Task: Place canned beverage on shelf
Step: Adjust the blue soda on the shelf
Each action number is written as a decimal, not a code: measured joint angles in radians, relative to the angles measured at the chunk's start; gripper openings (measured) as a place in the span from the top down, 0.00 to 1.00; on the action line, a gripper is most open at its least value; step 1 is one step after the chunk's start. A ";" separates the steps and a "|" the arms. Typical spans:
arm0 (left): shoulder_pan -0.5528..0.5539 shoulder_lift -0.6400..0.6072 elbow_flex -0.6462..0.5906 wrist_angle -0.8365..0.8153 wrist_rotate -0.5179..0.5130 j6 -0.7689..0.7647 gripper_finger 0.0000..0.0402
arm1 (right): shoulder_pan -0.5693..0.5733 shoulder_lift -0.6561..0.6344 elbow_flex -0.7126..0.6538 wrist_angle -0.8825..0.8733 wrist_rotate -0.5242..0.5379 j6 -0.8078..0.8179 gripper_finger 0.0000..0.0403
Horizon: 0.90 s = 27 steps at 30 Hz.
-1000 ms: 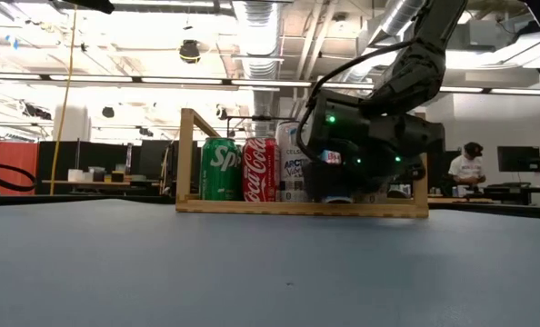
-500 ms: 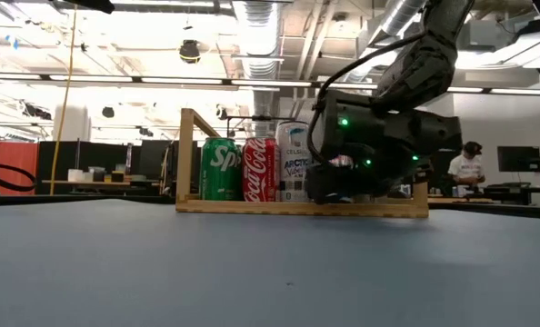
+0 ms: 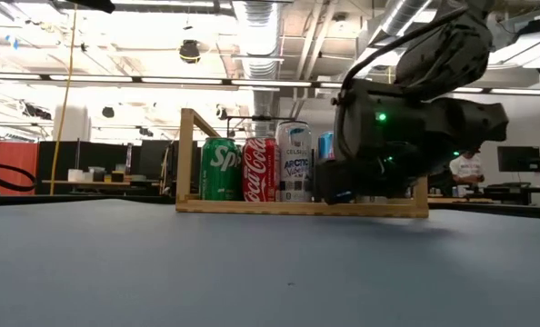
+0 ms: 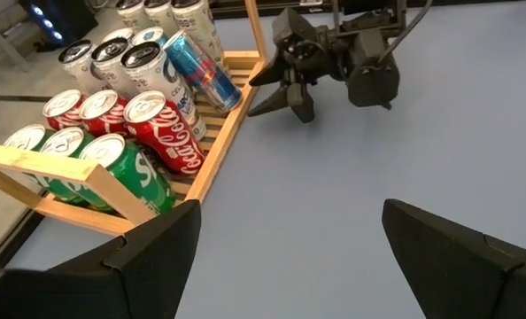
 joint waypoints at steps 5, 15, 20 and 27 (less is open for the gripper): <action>0.000 0.000 0.000 0.000 -0.013 0.008 0.15 | -0.023 0.000 0.000 0.000 -0.009 -0.012 0.98; 0.000 0.000 0.000 -0.004 -0.013 0.022 0.15 | -0.095 0.000 0.000 -0.007 -0.033 -0.020 1.00; 0.000 0.000 0.000 -0.004 -0.013 0.035 0.15 | -0.128 0.000 0.000 -0.003 -0.045 -0.065 1.00; 0.000 0.000 0.000 -0.004 -0.012 0.036 0.15 | -0.150 0.000 0.000 0.000 -0.051 -0.084 1.00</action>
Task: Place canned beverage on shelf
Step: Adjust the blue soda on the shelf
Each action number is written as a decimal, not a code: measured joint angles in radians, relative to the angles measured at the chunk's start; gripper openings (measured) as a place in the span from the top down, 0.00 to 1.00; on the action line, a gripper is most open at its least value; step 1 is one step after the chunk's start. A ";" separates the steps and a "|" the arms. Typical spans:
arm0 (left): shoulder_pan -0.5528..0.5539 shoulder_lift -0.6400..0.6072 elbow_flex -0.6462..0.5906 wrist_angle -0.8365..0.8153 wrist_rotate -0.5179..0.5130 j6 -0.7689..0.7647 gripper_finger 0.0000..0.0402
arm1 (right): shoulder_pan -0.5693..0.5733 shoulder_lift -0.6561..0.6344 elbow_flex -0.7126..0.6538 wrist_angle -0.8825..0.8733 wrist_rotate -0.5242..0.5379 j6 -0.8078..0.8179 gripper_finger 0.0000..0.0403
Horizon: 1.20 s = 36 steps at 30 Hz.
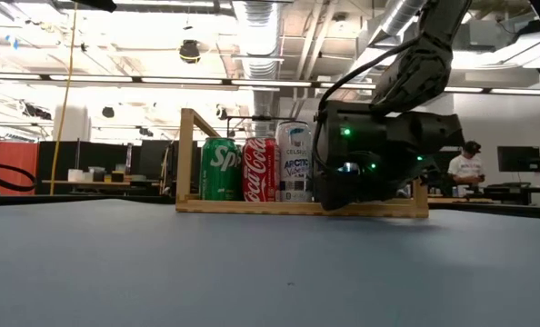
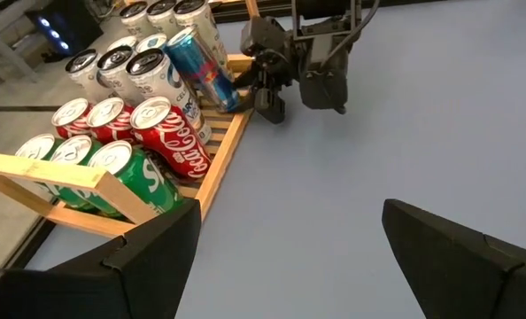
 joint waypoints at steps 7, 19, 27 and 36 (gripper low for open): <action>0.000 0.000 0.000 0.000 0.001 0.001 0.15 | -0.014 -0.002 0.000 0.019 -0.040 -0.061 1.00; 0.000 0.000 0.000 0.000 0.018 -0.001 0.15 | 0.144 -0.018 0.118 -0.047 0.029 -0.143 1.00; 0.000 0.000 0.000 0.007 0.018 -0.007 0.15 | 0.125 -0.019 0.240 -0.327 0.033 -0.138 1.00; 0.000 0.000 0.000 0.006 0.019 -0.015 0.15 | 0.052 -0.019 0.184 -0.366 0.026 -0.063 1.00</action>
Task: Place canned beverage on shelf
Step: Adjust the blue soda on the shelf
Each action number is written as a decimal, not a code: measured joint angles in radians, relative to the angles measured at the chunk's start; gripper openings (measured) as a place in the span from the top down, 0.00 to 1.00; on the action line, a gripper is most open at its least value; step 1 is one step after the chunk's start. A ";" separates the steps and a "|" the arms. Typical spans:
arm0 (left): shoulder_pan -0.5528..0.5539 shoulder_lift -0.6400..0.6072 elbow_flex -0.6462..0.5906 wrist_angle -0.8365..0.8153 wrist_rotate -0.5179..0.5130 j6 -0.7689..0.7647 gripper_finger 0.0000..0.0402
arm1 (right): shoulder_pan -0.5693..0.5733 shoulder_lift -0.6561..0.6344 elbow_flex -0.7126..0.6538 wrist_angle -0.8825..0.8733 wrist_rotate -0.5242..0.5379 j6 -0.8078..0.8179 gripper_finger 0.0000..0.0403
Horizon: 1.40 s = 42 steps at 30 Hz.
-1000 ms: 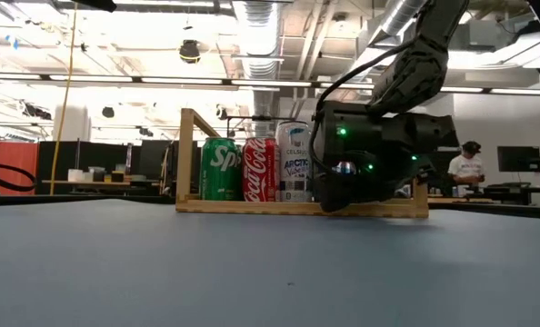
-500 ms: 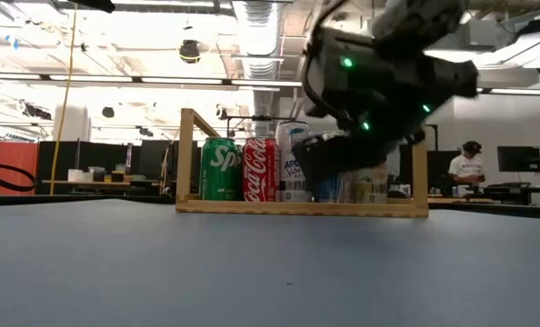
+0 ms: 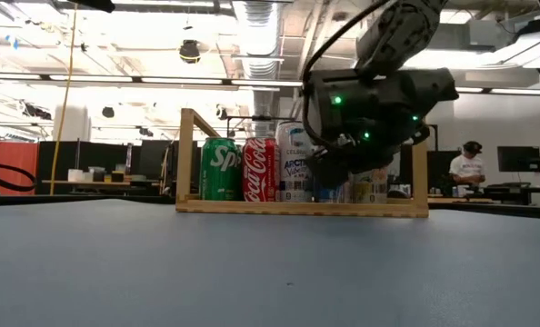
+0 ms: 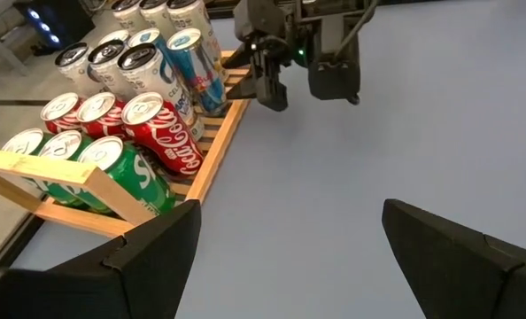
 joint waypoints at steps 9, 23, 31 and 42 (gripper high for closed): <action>0.000 0.000 0.000 -0.001 -0.004 0.007 0.15 | 0.026 0.001 -0.017 0.099 -0.020 -0.050 1.00; 0.000 0.000 0.000 -0.003 -0.017 0.016 0.15 | -0.078 0.001 -0.017 0.109 -0.020 -0.148 1.00; 0.000 0.000 0.000 -0.006 -0.017 0.016 0.15 | -0.091 0.001 -0.017 0.107 -0.031 -0.154 1.00; 0.000 0.000 0.000 -0.005 -0.003 0.016 0.15 | 0.057 -0.030 0.073 0.092 0.018 -0.252 1.00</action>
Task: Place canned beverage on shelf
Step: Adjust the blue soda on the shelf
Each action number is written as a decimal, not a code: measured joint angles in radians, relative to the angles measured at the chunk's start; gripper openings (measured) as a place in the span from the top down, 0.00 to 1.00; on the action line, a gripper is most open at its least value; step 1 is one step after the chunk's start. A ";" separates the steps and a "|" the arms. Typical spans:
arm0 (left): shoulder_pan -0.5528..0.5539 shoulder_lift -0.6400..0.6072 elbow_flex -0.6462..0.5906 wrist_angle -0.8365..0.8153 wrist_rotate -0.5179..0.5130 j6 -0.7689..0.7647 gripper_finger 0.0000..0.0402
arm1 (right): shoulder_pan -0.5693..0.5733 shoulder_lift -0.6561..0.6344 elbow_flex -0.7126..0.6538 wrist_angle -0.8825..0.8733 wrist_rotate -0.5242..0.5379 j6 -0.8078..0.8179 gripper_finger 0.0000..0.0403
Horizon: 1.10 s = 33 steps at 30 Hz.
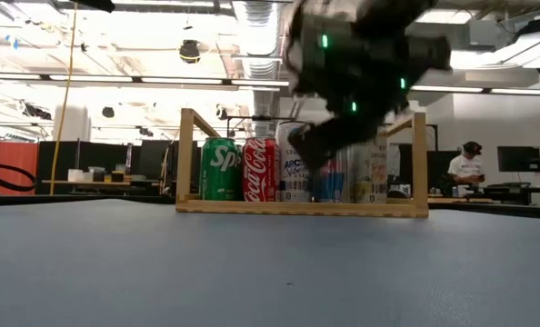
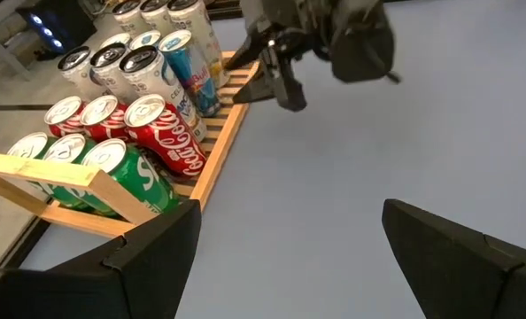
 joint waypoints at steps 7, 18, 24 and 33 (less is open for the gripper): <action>0.000 0.000 0.000 0.003 0.000 0.007 0.15 | -0.042 -0.041 0.161 -0.040 0.012 -0.270 0.99; 0.000 0.000 0.000 0.012 0.003 -0.002 0.15 | -0.232 -0.172 0.295 -0.063 -0.343 -0.330 0.54; 0.000 0.000 0.000 0.032 0.005 -0.006 0.15 | -0.309 -0.183 0.304 -0.024 -0.551 -0.321 0.32; 0.000 0.000 0.000 0.029 0.008 -0.063 0.15 | -0.313 -0.150 0.306 -0.065 -0.499 -0.314 0.30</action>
